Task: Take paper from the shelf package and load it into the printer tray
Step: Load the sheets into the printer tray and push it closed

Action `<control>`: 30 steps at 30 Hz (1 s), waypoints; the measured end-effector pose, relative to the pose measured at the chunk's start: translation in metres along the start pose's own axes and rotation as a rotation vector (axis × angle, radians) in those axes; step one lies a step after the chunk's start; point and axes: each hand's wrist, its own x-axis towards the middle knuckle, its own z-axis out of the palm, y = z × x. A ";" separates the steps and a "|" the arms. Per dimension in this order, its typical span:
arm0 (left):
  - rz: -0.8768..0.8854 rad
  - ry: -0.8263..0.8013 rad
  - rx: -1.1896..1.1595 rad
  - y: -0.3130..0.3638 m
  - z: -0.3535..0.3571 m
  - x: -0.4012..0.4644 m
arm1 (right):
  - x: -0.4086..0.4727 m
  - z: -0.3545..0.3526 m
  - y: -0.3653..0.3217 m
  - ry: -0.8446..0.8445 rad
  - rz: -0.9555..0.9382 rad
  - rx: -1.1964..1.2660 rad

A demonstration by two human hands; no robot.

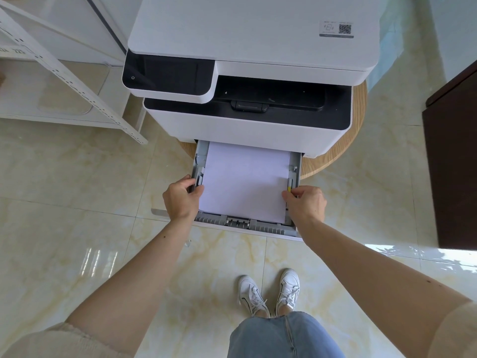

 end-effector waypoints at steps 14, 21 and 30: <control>0.138 -0.416 0.078 -0.015 -0.032 -0.002 | -0.022 -0.024 -0.001 -0.230 -0.228 -0.187; 0.194 -0.739 0.312 -0.016 -0.062 -0.003 | -0.038 -0.029 0.015 -0.399 -0.335 -0.379; 0.188 -0.704 0.281 -0.030 -0.059 0.007 | -0.039 -0.029 0.018 -0.417 -0.318 -0.321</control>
